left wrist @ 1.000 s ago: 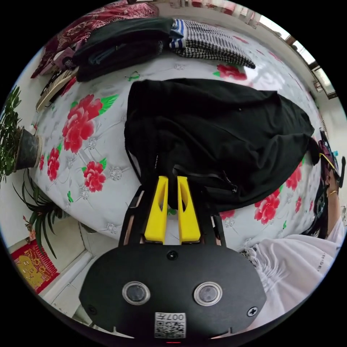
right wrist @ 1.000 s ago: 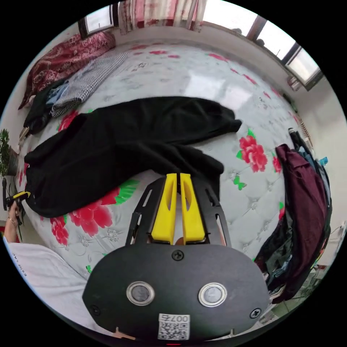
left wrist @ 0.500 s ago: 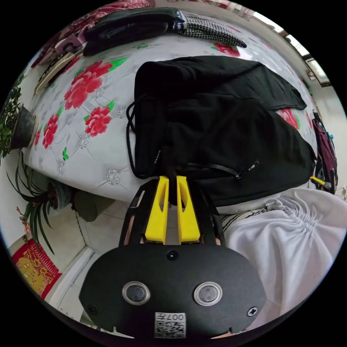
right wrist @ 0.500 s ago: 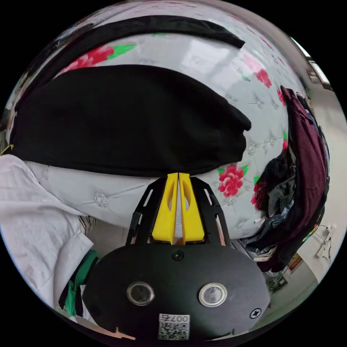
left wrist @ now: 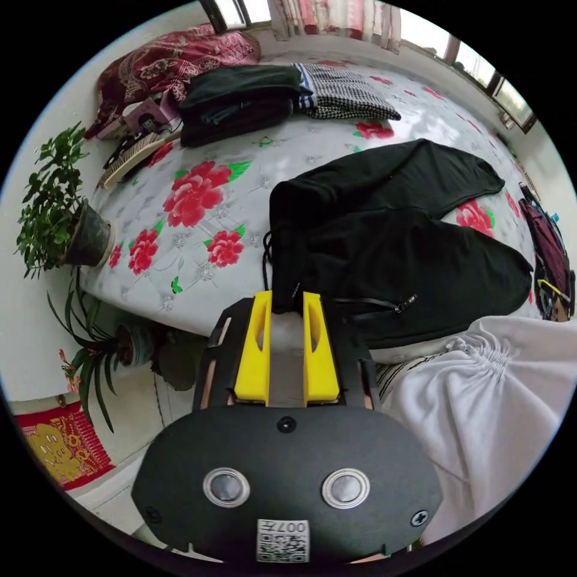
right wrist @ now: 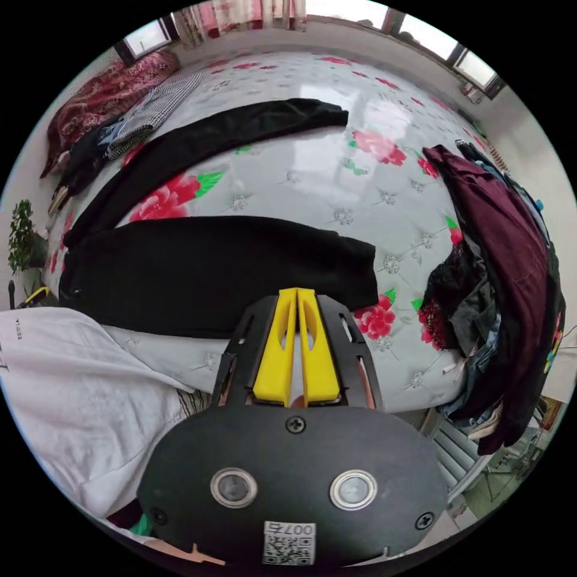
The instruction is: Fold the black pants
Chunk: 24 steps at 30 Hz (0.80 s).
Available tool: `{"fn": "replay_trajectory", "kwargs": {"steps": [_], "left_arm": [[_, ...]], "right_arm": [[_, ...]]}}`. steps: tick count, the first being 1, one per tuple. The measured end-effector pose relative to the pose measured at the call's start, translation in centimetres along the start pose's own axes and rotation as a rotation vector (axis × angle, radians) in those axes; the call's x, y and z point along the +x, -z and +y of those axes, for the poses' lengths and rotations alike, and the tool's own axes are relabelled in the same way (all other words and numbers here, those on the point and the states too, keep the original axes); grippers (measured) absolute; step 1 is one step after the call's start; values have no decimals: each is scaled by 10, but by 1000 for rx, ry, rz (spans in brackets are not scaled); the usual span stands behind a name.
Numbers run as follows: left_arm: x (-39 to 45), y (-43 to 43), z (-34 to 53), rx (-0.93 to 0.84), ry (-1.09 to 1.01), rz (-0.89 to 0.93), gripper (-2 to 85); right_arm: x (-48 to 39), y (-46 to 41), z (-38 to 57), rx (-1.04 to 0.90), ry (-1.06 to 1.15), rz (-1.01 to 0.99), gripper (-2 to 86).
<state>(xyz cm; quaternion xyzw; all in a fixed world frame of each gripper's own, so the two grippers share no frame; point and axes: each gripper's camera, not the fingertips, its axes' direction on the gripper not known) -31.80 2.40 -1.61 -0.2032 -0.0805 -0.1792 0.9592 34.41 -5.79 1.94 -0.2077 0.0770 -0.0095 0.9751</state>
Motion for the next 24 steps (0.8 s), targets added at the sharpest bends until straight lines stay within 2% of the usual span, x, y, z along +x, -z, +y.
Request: {"fn": "replay_trajectory", "kwargs": {"steps": [6, 10, 14, 18, 24], "left_arm": [[45, -21, -85, 10, -217, -20, 118], [70, -53, -138, -47, -318, -108, 120], [67, -87, -178, -162, -258, -157, 116], [69, -103, -191, -200, -290, -191, 109], [36, -106, -204, -229, -174, -50, 79]], "right_arm": [[-41, -4, -79, 92, 132, -78, 14], [-57, -3, -136, 121, 203, -30, 30], [-59, -13, -206, 123, 240, 79, 47], [-46, -31, -276, 109, 254, 131, 63], [-29, -81, -364, -45, 326, 167, 92]]}}
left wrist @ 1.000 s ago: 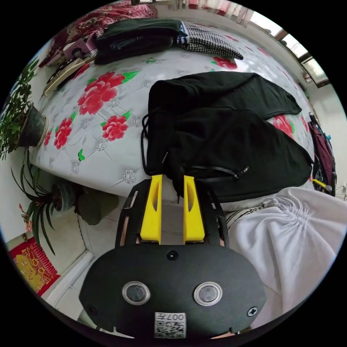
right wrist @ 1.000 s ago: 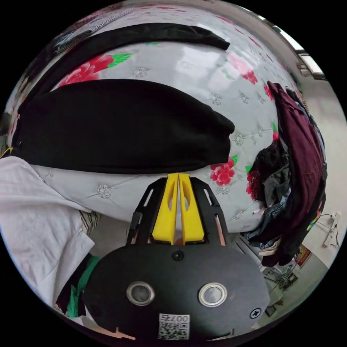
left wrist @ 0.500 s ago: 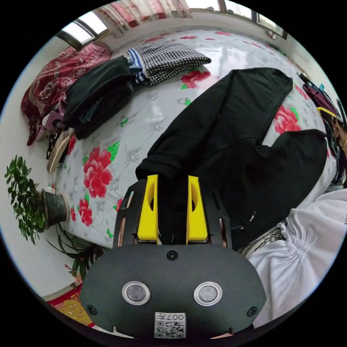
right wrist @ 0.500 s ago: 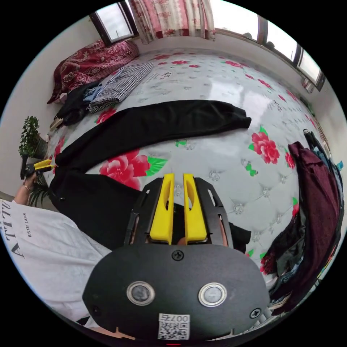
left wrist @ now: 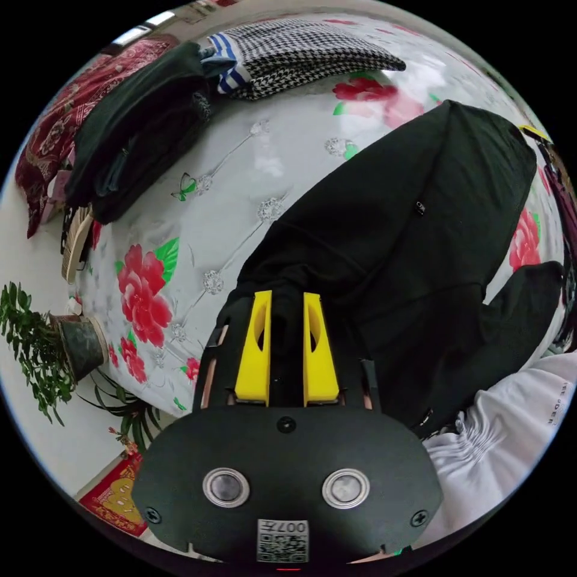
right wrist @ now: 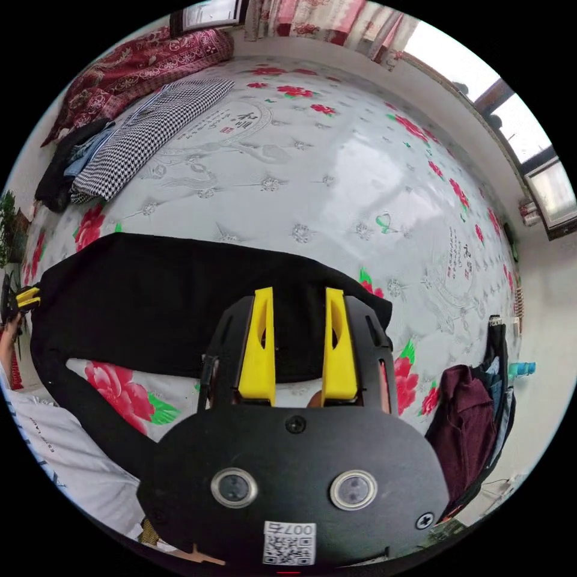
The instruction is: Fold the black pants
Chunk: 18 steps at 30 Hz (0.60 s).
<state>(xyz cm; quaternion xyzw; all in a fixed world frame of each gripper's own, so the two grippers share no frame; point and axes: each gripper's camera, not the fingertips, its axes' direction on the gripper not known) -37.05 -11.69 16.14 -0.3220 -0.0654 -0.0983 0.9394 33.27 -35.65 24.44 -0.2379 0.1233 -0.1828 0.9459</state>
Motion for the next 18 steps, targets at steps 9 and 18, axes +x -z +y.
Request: {"fn": "replay_trajectory", "kwargs": {"steps": [9, 18], "left_arm": [[-88, 17, 23, 130, 353, 288, 47], [-141, 59, 68, 309, 416, 424, 33]], "right_arm": [[10, -42, -32, -114, 56, -97, 51], [13, 69, 52, 198, -8, -98, 1]]}}
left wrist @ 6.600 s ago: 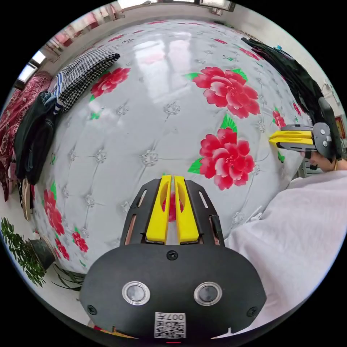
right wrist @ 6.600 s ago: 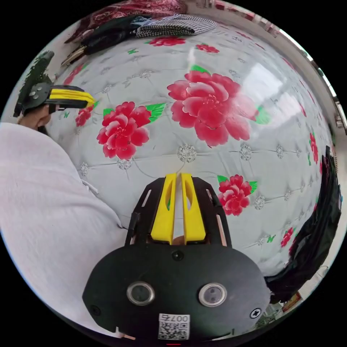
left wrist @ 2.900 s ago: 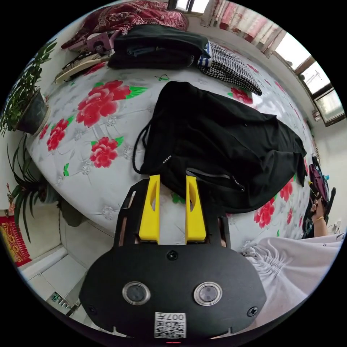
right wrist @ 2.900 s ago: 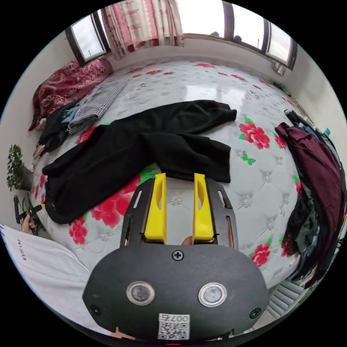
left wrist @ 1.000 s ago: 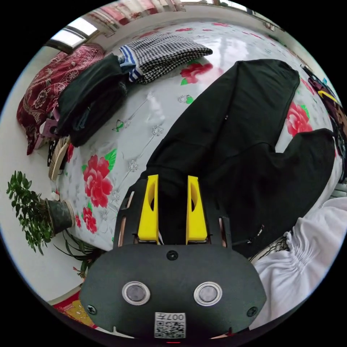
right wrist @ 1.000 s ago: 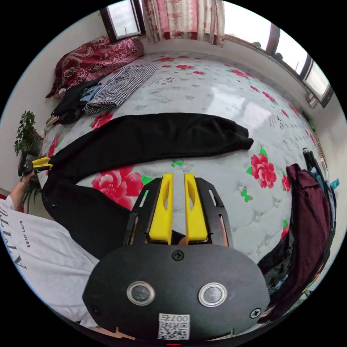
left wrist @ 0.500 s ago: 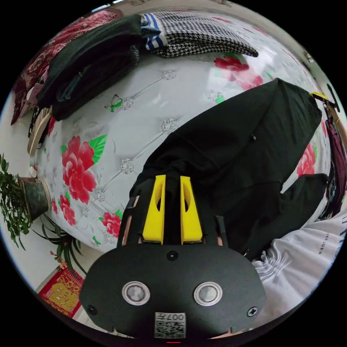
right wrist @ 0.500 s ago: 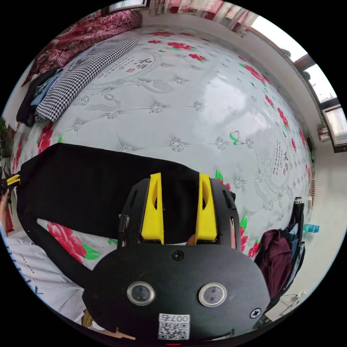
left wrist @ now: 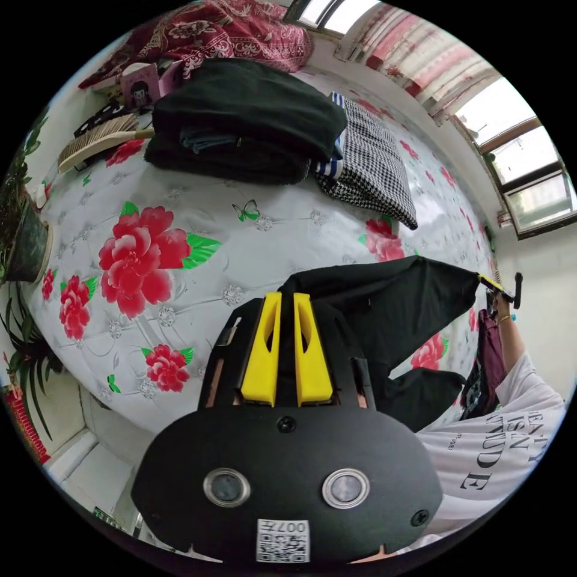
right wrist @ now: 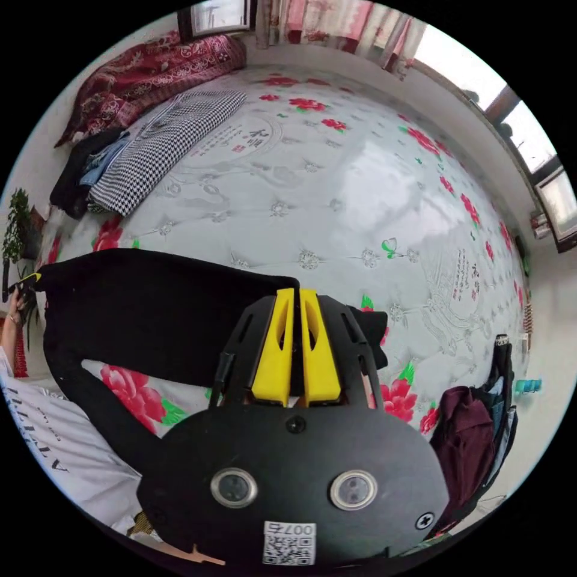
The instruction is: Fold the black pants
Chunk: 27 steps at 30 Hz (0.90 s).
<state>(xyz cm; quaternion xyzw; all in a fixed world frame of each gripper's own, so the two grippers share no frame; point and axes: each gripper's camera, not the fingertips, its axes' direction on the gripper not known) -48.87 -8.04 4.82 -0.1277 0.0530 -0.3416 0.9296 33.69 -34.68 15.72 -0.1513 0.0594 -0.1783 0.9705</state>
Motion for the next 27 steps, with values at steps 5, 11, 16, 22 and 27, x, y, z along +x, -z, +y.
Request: {"fn": "replay_trajectory", "kwargs": {"steps": [5, 11, 16, 22, 27], "left_arm": [[-30, 54, 36, 119, -6, 128, 32], [-65, 107, 105, 202, -152, 276, 32], [-79, 73, 166, 6, -240, 212, 32], [-83, 8, 189, -158, -175, 206, 31], [-55, 60, 178, -60, -346, 159, 32]], "right_arm": [[-8, 100, 81, 178, -37, 7, -1], [-21, 164, 229, 236, -91, 54, -1], [-25, 114, 352, 49, -317, -41, -2], [-39, 17, 416, -257, -462, -74, -3], [-35, 83, 399, -21, -356, -37, -2]]}}
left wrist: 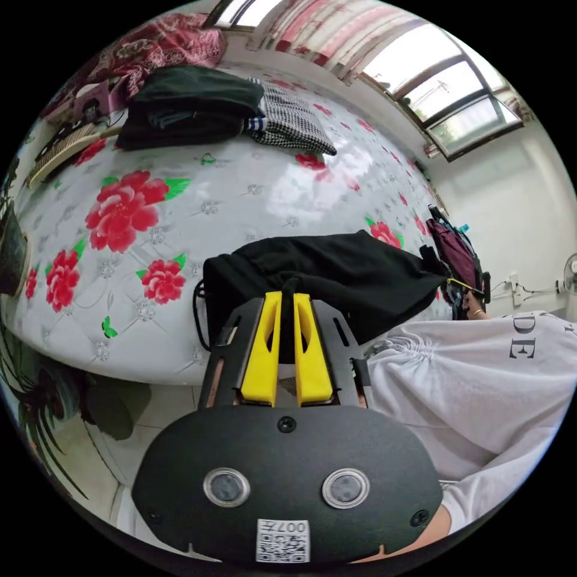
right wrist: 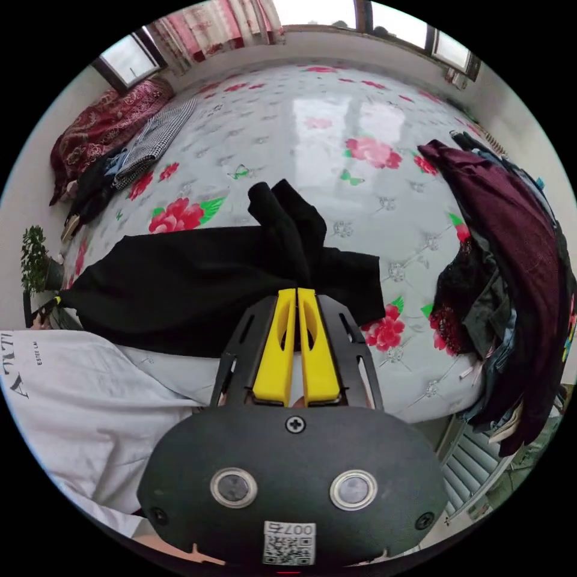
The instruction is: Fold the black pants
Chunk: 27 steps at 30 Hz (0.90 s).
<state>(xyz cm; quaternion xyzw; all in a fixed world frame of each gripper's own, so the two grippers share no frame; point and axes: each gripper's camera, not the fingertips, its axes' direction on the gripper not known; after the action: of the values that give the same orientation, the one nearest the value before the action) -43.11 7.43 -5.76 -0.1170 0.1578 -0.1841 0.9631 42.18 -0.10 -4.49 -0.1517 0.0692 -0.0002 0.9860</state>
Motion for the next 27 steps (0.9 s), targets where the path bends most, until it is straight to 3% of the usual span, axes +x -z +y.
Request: {"fn": "replay_trajectory", "kwargs": {"steps": [4, 7, 11, 16, 22, 25, 27], "left_arm": [[9, -20, 23, -123, -22, -107, 35], [-5, -71, 45, -216, 99, -113, 46], [5, -76, 48, -176, 138, -132, 62], [19, -75, 34, -222, 111, -179, 79], [35, -97, 21, -265, 134, -237, 72], [40, -104, 17, -275, 149, -265, 64], [44, -108, 14, -283, 156, -280, 63]], "right_arm": [[2, -9, 22, -24, -9, 45, 0], [21, -59, 49, -199, -151, -50, 3], [26, -34, 66, -17, -232, -16, 25], [0, -20, 41, 125, -95, 74, 52], [-38, -100, -8, -58, 67, 90, 60], [-9, -106, -10, -46, -61, 71, 40], [47, -72, 13, 133, -315, -43, 30]]}}
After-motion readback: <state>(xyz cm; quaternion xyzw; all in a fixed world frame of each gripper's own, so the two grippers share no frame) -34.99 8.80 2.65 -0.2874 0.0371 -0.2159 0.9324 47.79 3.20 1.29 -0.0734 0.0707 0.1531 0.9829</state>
